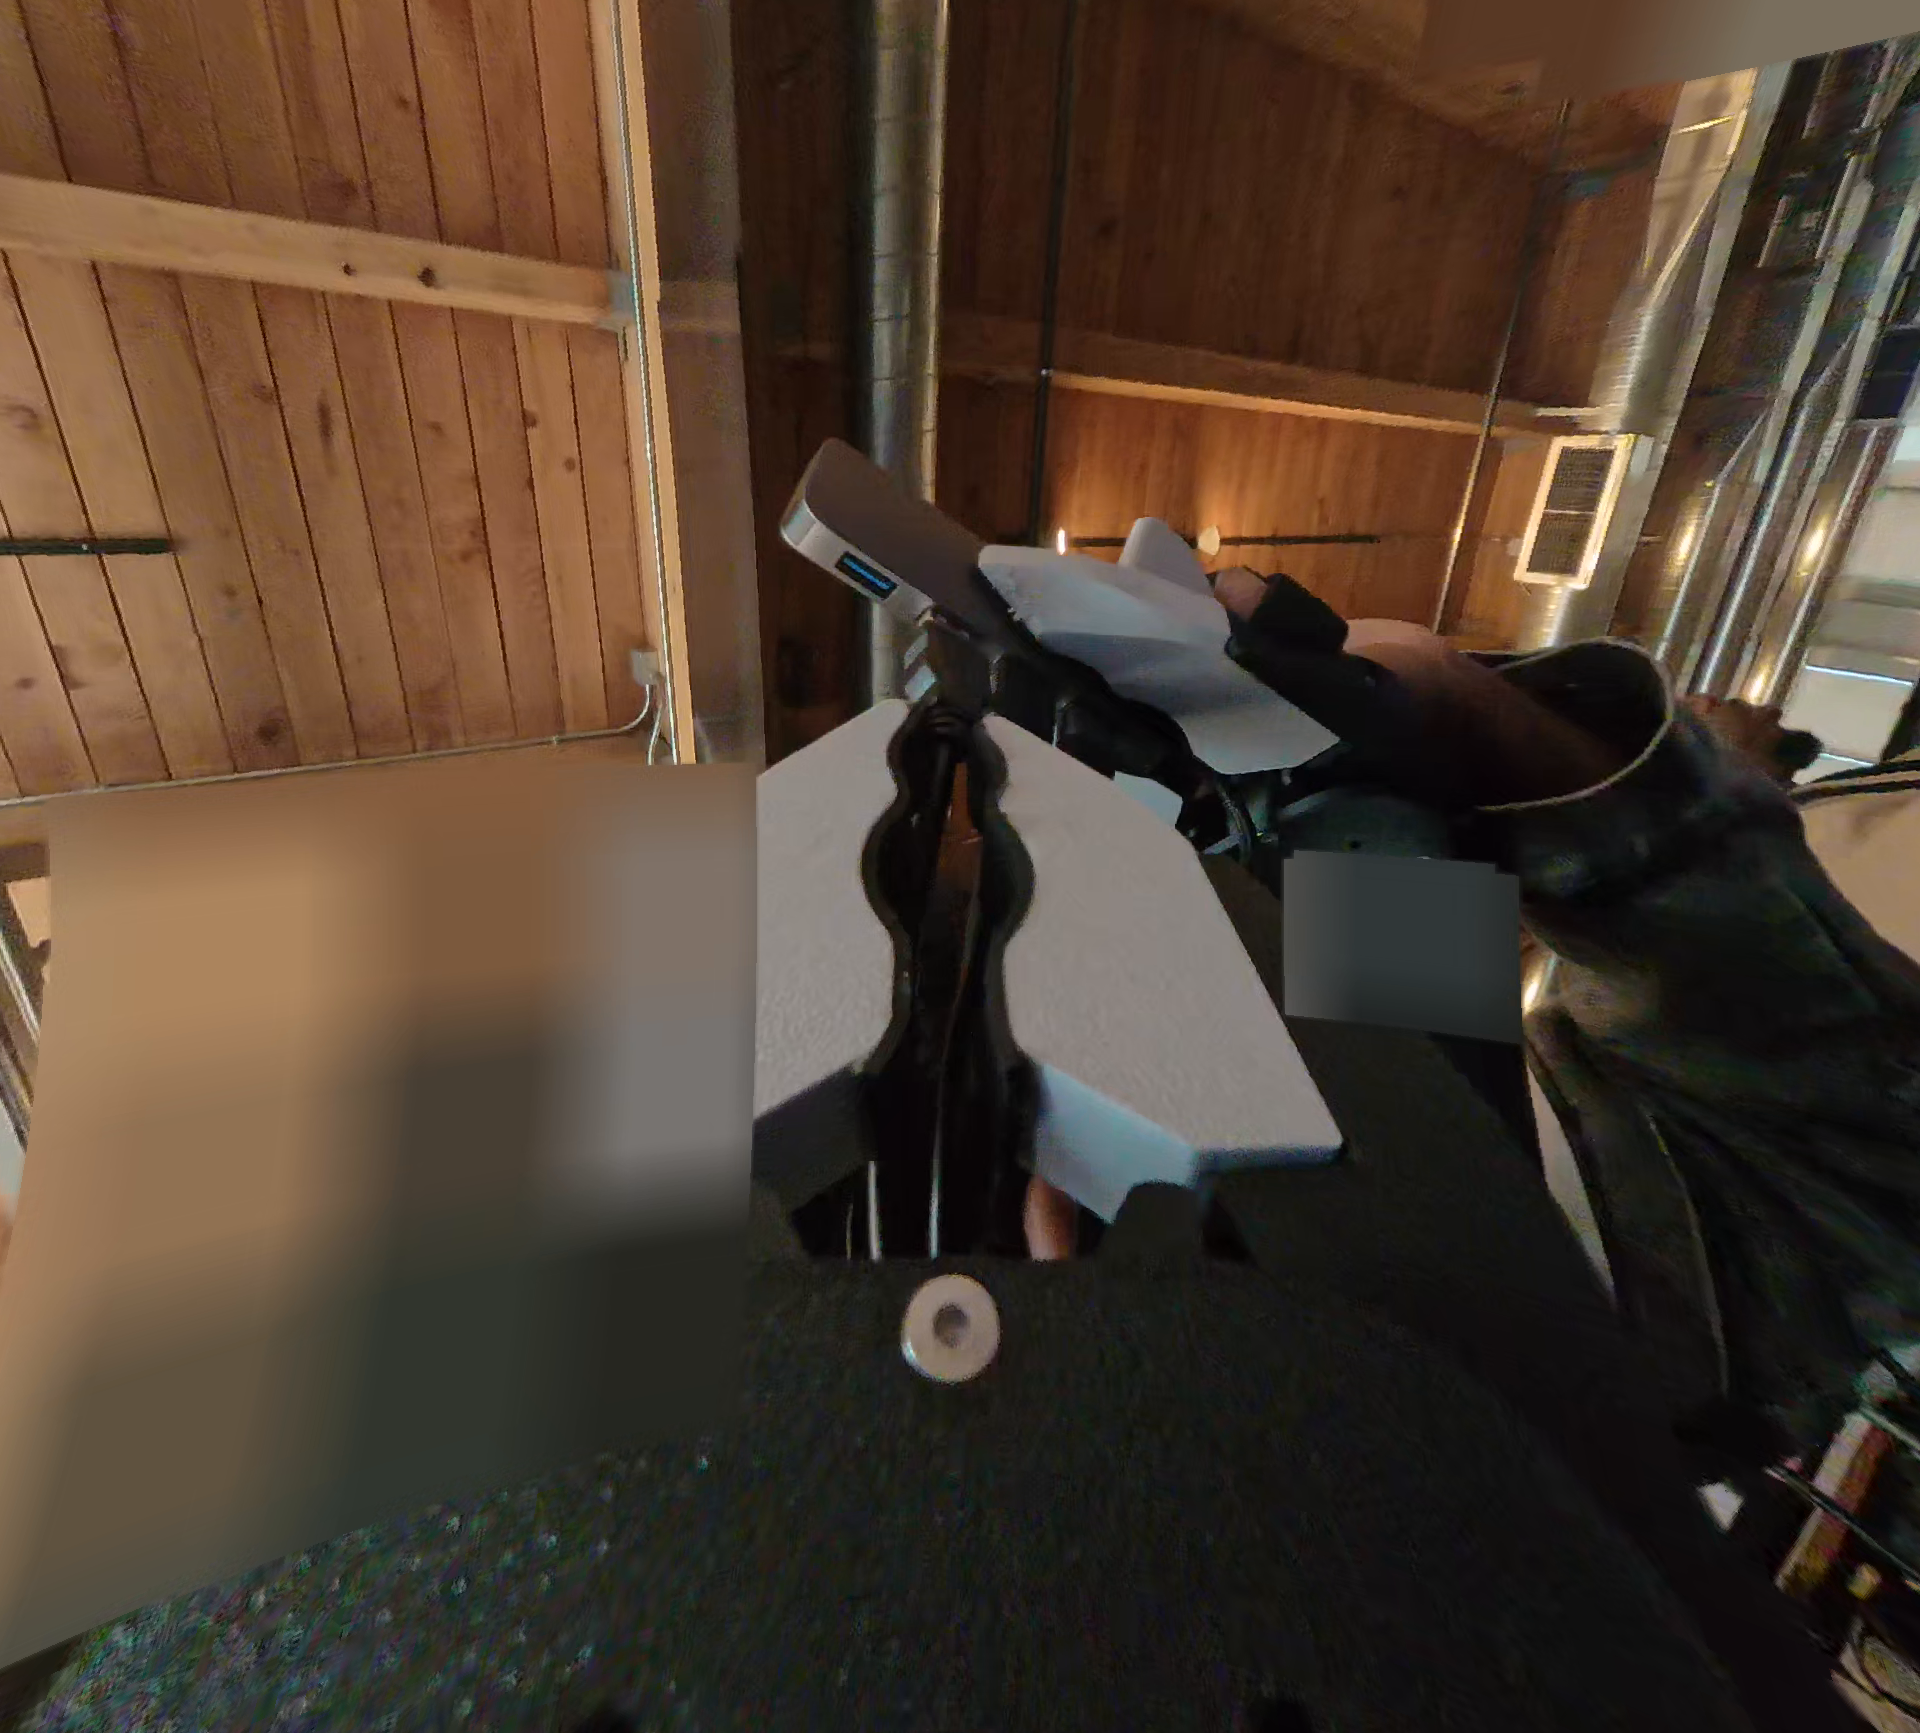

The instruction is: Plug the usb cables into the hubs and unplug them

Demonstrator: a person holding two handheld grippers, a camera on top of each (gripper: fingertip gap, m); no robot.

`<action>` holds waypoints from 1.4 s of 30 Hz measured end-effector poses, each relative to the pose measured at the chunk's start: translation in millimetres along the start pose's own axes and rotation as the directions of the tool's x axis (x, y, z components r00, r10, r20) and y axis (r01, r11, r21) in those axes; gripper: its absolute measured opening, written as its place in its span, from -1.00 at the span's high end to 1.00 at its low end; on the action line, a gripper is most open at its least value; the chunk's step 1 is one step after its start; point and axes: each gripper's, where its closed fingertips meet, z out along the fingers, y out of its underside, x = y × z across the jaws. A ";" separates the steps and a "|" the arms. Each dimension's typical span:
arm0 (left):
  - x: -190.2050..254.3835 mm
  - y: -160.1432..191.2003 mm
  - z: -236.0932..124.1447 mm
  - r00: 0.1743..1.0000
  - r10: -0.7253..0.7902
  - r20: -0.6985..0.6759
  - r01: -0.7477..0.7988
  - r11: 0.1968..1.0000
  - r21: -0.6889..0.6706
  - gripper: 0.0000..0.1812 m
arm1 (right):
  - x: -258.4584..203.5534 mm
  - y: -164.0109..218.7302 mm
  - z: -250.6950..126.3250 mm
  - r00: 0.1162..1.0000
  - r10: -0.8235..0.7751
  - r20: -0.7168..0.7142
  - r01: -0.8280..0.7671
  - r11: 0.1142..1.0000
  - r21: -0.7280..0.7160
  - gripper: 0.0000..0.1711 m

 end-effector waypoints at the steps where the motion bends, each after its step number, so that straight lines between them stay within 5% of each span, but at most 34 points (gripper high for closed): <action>1: 4.1 0.1 -0.3 1.000 0.020 -0.017 -0.020 1.000 0.005 0.88 | 1.8 -1.0 -0.7 1.000 -0.007 -0.014 0.007 1.000 0.005 0.93; 9: 24.3 -11.3 -6.2 0.997 -0.027 -0.075 0.030 0.999 0.043 0.88 | 3.5 -20.6 -9.1 0.990 -0.087 -0.107 0.098 0.990 0.103 0.93; 14: 15.7 -14.3 -7.1 0.988 -0.147 -0.042 0.148 0.989 0.028 0.88 | -2.9 -18.7 -3.0 0.948 -0.248 -0.202 0.251 0.968 -0.010 0.92; 22: 25.7 -5.9 -7.8 0.929 -0.367 -0.043 0.366 0.930 -0.032 0.87 | 1.7 -15.4 -0.1 0.952 -0.168 -0.254 0.162 0.986 -0.046 0.90; 32: 28.3 2.5 -19.0 0.874 -0.485 -0.006 0.484 0.873 -0.052 0.87 | -7.5 -5.1 15.6 0.940 -0.166 -0.298 0.143 0.985 -0.099 0.49; 37: 32.2 16.6 -31.2 0.798 -0.603 0.019 0.603 0.795 -0.071 0.87 | -13.0 -8.3 16.5 0.932 -0.158 -0.326 0.134 0.986 -0.095 0.40; 42: 37.2 31.9 -44.1 0.613 -0.790 0.028 0.790 0.611 -0.052 0.87 | -37.7 -8.4 26.1 0.910 -0.281 -0.306 0.247 0.958 -0.145 0.41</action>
